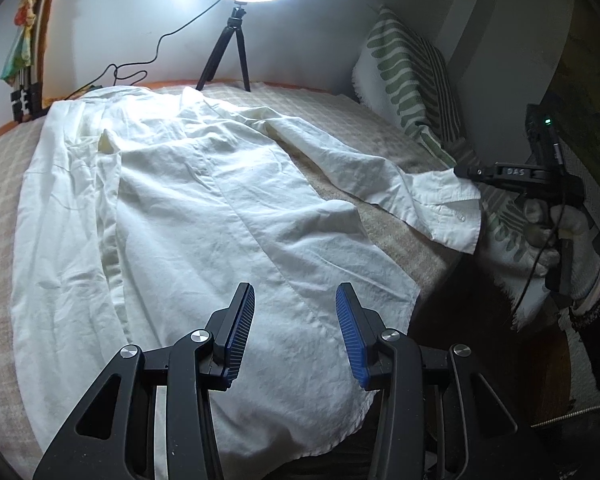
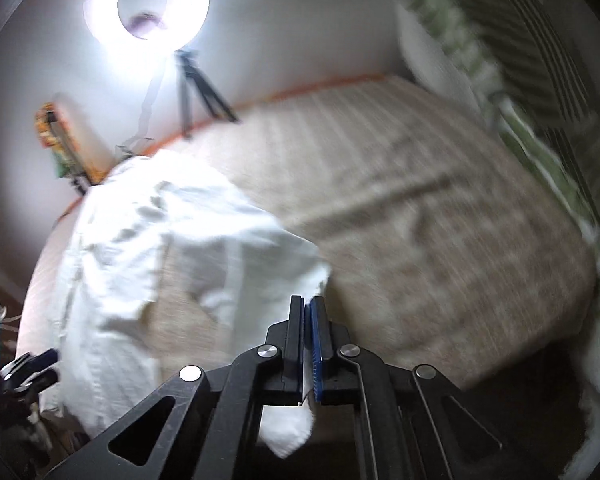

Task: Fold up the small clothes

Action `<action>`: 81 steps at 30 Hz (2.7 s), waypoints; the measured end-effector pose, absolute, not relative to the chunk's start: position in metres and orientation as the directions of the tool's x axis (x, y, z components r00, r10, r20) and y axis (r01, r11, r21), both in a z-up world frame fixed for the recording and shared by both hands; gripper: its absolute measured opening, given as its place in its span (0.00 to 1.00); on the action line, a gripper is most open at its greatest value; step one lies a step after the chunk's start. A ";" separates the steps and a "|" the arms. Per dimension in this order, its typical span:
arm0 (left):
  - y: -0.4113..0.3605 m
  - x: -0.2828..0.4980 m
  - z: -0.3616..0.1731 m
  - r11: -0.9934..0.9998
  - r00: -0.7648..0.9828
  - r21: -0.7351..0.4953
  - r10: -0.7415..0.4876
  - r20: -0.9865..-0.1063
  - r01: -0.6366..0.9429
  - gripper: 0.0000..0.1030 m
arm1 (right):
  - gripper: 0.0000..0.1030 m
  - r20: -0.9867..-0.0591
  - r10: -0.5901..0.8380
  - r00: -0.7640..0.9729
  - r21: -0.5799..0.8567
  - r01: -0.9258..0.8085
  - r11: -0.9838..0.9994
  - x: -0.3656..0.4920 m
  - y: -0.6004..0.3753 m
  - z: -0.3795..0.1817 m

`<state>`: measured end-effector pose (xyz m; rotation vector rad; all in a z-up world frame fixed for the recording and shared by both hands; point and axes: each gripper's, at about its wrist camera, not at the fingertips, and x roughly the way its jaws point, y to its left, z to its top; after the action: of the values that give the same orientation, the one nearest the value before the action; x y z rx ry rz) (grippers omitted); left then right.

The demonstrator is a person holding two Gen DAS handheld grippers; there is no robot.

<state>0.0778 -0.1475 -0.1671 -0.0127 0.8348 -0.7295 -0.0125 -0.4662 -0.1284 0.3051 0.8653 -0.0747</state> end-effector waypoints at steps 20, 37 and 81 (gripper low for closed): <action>-0.120 0.086 -0.179 0.715 0.387 -0.500 -0.691 -0.611 0.488 0.42 | 0.34 -0.741 0.507 0.440 0.369 -0.364 0.855 -0.001 -0.277 -0.155; -0.187 0.099 -0.203 0.658 0.275 -0.544 -0.732 -0.623 0.520 0.25 | 0.53 -0.753 0.382 0.535 0.437 -0.028 0.899 0.168 -0.406 -0.130; -0.154 0.053 -0.203 0.607 0.208 -0.627 -0.778 -0.592 0.488 0.39 | 0.38 -0.782 0.396 0.481 0.391 -0.116 0.913 0.171 -0.376 -0.136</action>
<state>0.0528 -0.1537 -0.2025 -0.3347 1.0278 -0.9038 0.1712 -0.3764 -0.1355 0.3038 1.0257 0.3179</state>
